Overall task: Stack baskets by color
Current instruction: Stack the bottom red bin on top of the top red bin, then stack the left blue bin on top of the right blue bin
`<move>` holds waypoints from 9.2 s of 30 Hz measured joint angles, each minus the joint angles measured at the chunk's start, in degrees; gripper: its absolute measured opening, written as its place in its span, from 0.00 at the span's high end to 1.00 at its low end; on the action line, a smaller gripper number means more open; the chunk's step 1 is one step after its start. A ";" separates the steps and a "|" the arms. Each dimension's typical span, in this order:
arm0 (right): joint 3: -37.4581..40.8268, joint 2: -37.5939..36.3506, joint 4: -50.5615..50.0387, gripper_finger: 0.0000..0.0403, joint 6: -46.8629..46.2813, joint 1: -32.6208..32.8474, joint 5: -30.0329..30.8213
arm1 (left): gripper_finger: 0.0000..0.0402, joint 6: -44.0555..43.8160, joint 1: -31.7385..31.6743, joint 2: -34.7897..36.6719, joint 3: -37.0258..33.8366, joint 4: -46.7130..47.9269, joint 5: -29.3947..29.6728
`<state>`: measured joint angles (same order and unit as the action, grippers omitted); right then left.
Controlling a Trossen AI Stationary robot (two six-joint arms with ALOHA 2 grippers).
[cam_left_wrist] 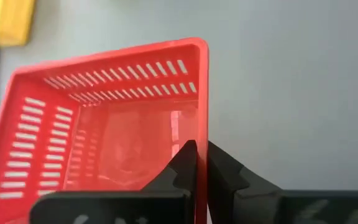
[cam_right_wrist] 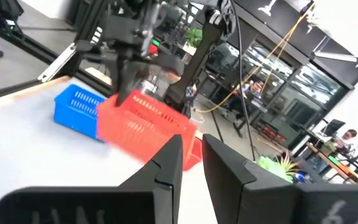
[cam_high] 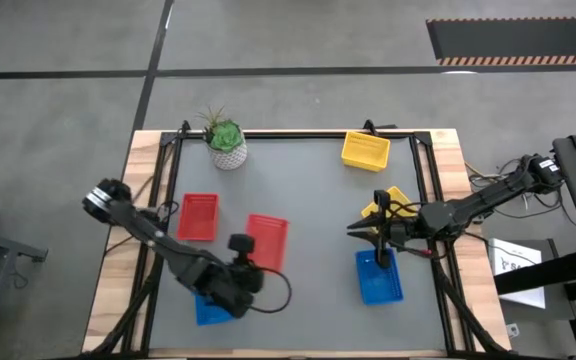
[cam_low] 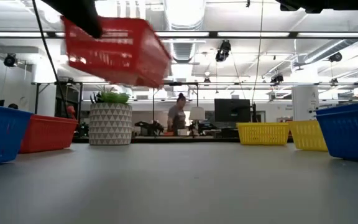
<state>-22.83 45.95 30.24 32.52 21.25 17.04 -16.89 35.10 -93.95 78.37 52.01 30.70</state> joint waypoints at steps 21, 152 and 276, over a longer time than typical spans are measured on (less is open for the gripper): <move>0.00 2.25 0.09 0.87 -0.82 -0.30 -0.50 | 1.00 -18.83 8.28 23.79 -20.66 25.37 3.58; -18.01 10.89 -42.04 0.87 -24.24 6.26 5.04 | 0.78 -39.76 8.26 -8.10 4.96 5.40 -37.17; 0.52 -32.65 -28.35 0.87 -17.10 8.90 -6.98 | 0.77 8.22 -19.11 -32.83 24.22 -57.55 -27.46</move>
<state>-22.31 13.30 1.89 15.42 30.15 10.07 -8.67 15.99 -126.78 102.59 -5.54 3.25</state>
